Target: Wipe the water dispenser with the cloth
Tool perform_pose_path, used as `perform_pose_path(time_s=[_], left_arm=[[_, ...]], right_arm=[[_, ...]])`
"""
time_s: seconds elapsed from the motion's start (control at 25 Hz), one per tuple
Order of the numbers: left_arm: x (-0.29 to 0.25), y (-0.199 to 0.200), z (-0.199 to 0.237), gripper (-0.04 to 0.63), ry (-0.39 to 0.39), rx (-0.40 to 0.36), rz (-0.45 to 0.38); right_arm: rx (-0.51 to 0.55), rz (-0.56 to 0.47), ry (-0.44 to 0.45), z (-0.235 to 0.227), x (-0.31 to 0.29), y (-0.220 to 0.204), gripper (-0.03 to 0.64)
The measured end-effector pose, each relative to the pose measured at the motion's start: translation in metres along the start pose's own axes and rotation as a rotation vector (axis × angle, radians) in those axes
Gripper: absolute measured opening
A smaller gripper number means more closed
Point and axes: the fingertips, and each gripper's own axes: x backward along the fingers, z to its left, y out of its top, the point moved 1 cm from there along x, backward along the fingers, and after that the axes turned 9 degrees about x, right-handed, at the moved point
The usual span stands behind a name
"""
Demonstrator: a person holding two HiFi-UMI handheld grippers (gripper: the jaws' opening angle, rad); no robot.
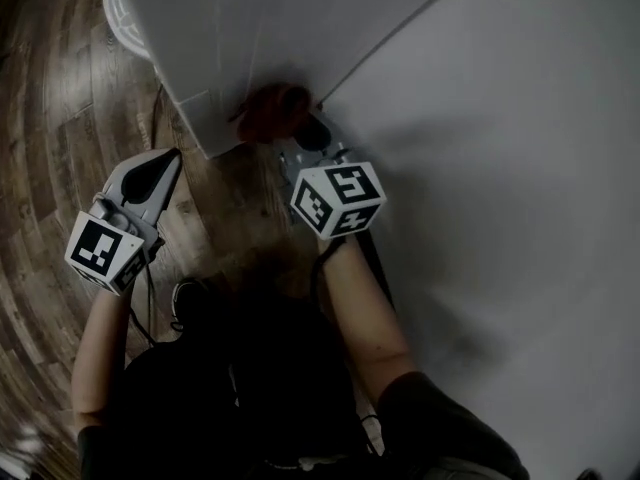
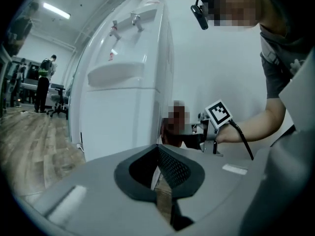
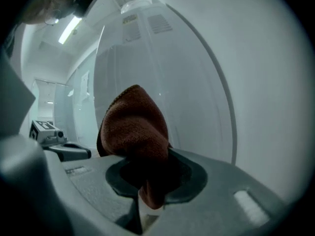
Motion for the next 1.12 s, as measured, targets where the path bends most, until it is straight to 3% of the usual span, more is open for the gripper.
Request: perform_pose_path(time_s=[0.24, 0.4, 0.6, 0.76, 1.0, 1.12], left_arm=[[-0.024, -0.037, -0.012, 0.017, -0.082, 0.010, 0.050], [-0.026, -0.008, -0.040, 0.017, -0.195, -0.043, 0.052], [-0.013, 0.073, -0.055, 0.017, -0.120, -0.162, 0.043], [-0.001, 0.163, -0.092, 0.017, -0.140, -0.254, -0.079], [0.020, 0.281, -0.155, 0.017, -0.140, -0.460, -0.221], [0.017, 0.336, -0.171, 0.017, -0.150, -0.484, -0.276]], right_arm=[[-0.087, 0.200, -0.028, -0.010, -0.022, -0.101, 0.064], [-0.085, 0.186, -0.026, -0.010, -0.015, -0.085, 0.064], [-0.193, 0.028, -0.057, -0.010, 0.034, 0.036, 0.064], [-0.084, -0.128, -0.103, -0.021, 0.066, 0.163, 0.064], [0.069, -0.309, -0.087, -0.013, 0.091, 0.335, 0.064], [0.137, -0.364, -0.115, -0.022, 0.102, 0.413, 0.064]])
